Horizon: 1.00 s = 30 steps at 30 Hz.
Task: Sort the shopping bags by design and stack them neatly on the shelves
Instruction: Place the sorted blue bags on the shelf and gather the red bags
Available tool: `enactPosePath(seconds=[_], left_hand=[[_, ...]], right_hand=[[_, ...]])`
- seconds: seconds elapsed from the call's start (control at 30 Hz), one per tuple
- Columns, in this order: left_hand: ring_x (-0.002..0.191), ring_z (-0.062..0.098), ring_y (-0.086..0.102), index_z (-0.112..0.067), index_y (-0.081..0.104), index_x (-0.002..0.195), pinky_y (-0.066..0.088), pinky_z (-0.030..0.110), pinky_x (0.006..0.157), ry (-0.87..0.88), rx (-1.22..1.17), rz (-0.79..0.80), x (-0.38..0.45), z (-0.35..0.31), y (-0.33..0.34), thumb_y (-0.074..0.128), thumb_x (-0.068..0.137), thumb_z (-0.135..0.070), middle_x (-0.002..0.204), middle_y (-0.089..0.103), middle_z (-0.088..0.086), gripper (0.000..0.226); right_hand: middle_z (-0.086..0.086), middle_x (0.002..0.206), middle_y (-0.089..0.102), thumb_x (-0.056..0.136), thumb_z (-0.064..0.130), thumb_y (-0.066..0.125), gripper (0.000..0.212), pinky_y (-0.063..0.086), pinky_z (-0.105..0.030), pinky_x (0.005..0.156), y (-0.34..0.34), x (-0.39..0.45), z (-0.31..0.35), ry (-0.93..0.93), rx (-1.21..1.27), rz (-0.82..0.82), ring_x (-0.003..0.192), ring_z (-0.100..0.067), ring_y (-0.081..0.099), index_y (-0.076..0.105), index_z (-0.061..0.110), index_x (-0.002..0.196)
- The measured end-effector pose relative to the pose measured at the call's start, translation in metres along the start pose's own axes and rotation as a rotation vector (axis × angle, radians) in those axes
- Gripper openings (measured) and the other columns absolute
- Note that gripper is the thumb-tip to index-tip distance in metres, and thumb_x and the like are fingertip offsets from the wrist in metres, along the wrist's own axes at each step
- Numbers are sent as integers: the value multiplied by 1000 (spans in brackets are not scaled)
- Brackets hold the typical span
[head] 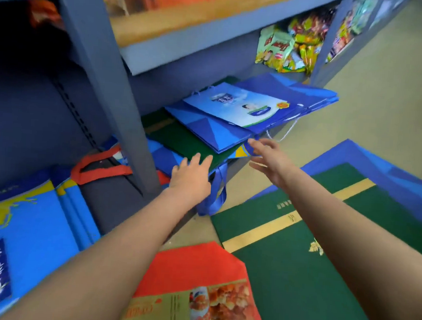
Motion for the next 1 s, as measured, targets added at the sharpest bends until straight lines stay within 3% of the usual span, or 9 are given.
enactPosePath(seconds=[0.07, 0.17, 0.3, 0.37, 0.43, 0.53, 0.73, 0.8, 1.0], left_hand=[[140, 33, 22, -27, 8, 151, 29, 47, 110, -23, -75, 51, 19, 3, 12, 46, 93, -23, 158, 9, 5, 70], [135, 34, 31, -31, 3, 151, 34, 45, 107, -33, -144, 123, 35, 7, 29, 54, 87, -35, 155, 20, 6, 82], [122, 32, 44, -29, -1, 151, 37, 35, 95, -29, -157, 116, 44, 12, 24, 56, 86, -38, 128, 53, 9, 87], [121, 31, 45, -27, -3, 152, 36, 33, 93, -42, -161, 111, 44, 14, 20, 55, 87, -39, 123, 56, 9, 87], [123, 32, 43, -26, -3, 151, 35, 33, 95, -53, -173, 122, 41, 12, 22, 55, 87, -41, 124, 56, 9, 88], [123, 34, 42, -26, -7, 151, 39, 35, 93, -93, -237, 153, 39, 14, 26, 56, 85, -42, 123, 56, 9, 92], [130, 36, 38, -19, -17, 149, 35, 37, 104, -187, -483, 232, 40, 20, 19, 44, 92, -47, 142, 43, 17, 88], [127, 38, 40, -21, -17, 149, 35, 38, 102, -195, -535, 232, 36, 15, 16, 38, 94, -47, 141, 42, 19, 82], [144, 35, -2, -21, -3, 151, 9, 49, 115, -134, -471, -139, -24, -9, 4, 43, 96, -40, 157, 2, 16, 74]], right_hand=[[-7, 97, 47, 87, 27, 66, 50, 48, -31, 72, 5, 26, 13, -33, 52, -78, 77, -17, 46, 40, 11, 127], [-8, 103, 48, 81, 34, 72, 69, 49, -40, 89, 8, 62, 15, -50, 50, -217, 88, -23, 49, 36, 3, 131], [-12, 110, 57, 45, 42, 82, 85, 52, -46, 86, -17, 155, -19, -15, 135, -395, 92, -32, 61, 41, 11, 112], [-9, 98, 59, 42, 27, 73, 67, 55, -48, 82, -21, 173, -28, 13, 228, -446, 80, -29, 58, 43, 18, 101], [-3, 90, 54, 60, 15, 65, 45, 54, -33, 74, -12, 146, -13, 20, 310, -434, 71, -22, 50, 45, 20, 101], [2, 82, 47, 88, 10, 41, 13, 35, -20, 51, -20, 121, 2, -24, 368, -541, 56, -13, 35, 46, 19, 96], [0, 81, 50, 83, -8, 56, 35, 40, -24, 52, -74, 80, -1, 7, 209, -516, 73, -15, 47, 36, 18, 70], [-4, 81, 50, 83, -7, 59, 36, 41, -21, 46, -97, 56, -2, -6, 167, -539, 65, -15, 48, 36, 17, 71], [-6, 71, 47, 85, -7, 59, 36, 33, -21, 37, -131, -24, -23, 9, 90, -524, 40, -11, 42, 35, 17, 73]])
Point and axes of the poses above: each hand's wrist, its own x-axis towards the middle knuckle, its own y-axis out of the palm, z = x × y, the point moved 9 cm from there along x, towards the middle knuckle
